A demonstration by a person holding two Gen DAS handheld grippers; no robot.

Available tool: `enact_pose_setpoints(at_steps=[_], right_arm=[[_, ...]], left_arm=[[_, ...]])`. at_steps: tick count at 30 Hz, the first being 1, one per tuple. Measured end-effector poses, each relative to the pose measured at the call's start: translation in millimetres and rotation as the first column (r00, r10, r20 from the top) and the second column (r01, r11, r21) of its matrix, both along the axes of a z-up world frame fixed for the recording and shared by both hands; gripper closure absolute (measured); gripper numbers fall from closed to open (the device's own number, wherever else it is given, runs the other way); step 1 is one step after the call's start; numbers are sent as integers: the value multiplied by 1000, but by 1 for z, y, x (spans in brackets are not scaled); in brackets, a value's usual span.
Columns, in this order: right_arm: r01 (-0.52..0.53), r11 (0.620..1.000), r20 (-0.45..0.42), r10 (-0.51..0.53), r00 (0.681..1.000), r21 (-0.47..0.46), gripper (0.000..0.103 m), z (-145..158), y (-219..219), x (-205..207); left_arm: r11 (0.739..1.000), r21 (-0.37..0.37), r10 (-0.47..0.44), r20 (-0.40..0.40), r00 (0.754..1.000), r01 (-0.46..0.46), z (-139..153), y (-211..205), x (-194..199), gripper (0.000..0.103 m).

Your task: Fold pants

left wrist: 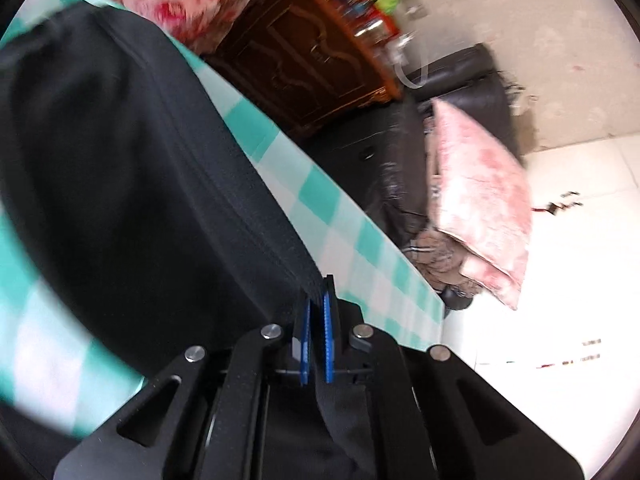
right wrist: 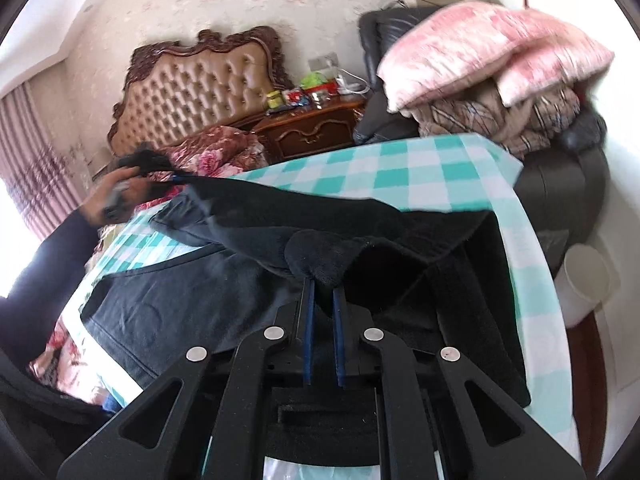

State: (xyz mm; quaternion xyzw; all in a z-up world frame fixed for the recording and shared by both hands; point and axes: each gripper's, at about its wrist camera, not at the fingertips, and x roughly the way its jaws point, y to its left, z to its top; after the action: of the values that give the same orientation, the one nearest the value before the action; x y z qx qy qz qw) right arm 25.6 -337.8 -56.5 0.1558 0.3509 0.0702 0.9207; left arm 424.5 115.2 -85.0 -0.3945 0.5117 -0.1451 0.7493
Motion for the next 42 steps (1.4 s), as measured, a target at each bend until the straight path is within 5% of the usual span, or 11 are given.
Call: enact_pose_setpoints(at_steps=[5, 11, 17, 19, 25, 30, 34, 35, 37, 39, 42], right_arm=[[86, 995, 20, -87, 996, 59, 93, 5, -25, -24], [234, 960, -60, -227, 972, 157, 93, -8, -55, -48], [410, 870, -278, -337, 900, 274, 73, -45, -71, -75], [452, 834, -297, -365, 882, 318, 46, -48, -72, -88], [427, 823, -296, -330, 897, 375, 29, -39, -52, -68], [422, 825, -335, -304, 892, 375, 35, -58, -40, -46], [435, 835, -362, -312, 878, 336, 78, -64, -33, -31], [437, 837, -360, -317, 878, 329, 81, -64, -33, -31], [431, 845, -343, -321, 882, 317, 86, -56, -30, -31], [419, 860, -322, -324, 890, 292, 88, -50, -29, -34], [402, 874, -296, -321, 900, 273, 89, -41, -25, -37]], left_arm=[[1000, -6, 27, 90, 996, -26, 29, 39, -128, 98], [999, -16, 41, 80, 996, -40, -19, 38, -266, 98], [998, 8, 65, 23, 998, -65, -77, 35, -293, 98], [998, 13, 55, 32, 998, -55, -80, 40, -300, 98], [998, -2, 56, 38, 998, -56, -85, 43, -309, 98], [998, -3, 59, 33, 998, -59, -87, 44, -310, 98], [998, 14, 54, 36, 998, -55, -85, 41, -309, 97], [998, 20, 53, 36, 998, -54, -85, 40, -309, 97], [996, 52, 64, 31, 997, -66, -84, 40, -309, 91], [986, 134, 97, 37, 995, -101, -78, 44, -310, 64], [933, 321, 142, 79, 987, -160, -59, 51, -305, 53]])
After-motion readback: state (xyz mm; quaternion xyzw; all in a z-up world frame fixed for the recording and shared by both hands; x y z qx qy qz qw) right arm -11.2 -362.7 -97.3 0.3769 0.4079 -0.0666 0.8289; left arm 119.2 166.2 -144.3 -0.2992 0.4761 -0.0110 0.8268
